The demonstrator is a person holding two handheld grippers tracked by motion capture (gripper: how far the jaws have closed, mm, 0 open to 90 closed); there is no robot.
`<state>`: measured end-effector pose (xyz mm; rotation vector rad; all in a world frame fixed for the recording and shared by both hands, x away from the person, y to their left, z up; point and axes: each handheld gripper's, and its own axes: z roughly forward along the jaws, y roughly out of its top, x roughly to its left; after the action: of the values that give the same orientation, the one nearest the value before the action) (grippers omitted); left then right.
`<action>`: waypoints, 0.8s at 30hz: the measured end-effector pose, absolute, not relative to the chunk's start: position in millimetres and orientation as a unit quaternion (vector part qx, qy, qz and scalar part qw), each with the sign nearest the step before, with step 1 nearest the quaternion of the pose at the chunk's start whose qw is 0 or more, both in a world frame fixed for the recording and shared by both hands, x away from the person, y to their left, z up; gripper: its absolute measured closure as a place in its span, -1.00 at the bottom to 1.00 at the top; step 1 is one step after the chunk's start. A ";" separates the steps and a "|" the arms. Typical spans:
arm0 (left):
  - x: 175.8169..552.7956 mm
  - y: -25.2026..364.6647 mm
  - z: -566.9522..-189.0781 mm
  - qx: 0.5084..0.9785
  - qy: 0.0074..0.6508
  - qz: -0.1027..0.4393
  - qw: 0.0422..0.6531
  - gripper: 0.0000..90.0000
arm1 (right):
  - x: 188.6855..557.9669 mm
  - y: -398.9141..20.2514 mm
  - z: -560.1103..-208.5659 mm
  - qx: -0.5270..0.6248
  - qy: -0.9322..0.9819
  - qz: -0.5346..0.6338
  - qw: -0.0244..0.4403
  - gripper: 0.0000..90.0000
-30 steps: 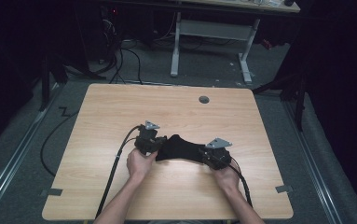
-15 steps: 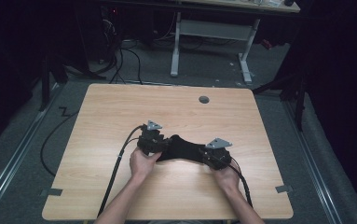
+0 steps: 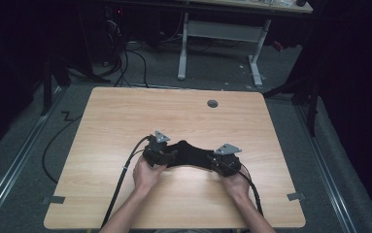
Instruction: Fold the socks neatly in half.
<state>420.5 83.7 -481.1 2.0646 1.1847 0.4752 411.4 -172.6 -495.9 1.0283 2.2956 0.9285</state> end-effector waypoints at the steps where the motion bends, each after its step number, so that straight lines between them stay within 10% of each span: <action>1: 422.4 79.1 -485.0 0.803 0.455 0.192 0.334 -0.01 | 411.5 -172.6 -495.9 0.372 0.834 0.337 0.229 0.54; 24: 416.9 115.4 -488.5 0.776 0.505 0.150 0.346 0.03 | 411.8 -172.9 -495.6 0.372 0.835 0.337 0.227 0.54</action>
<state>416.9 115.4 -488.5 2.0138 1.3111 0.3883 411.8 -172.9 -495.6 1.0241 2.3002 0.9274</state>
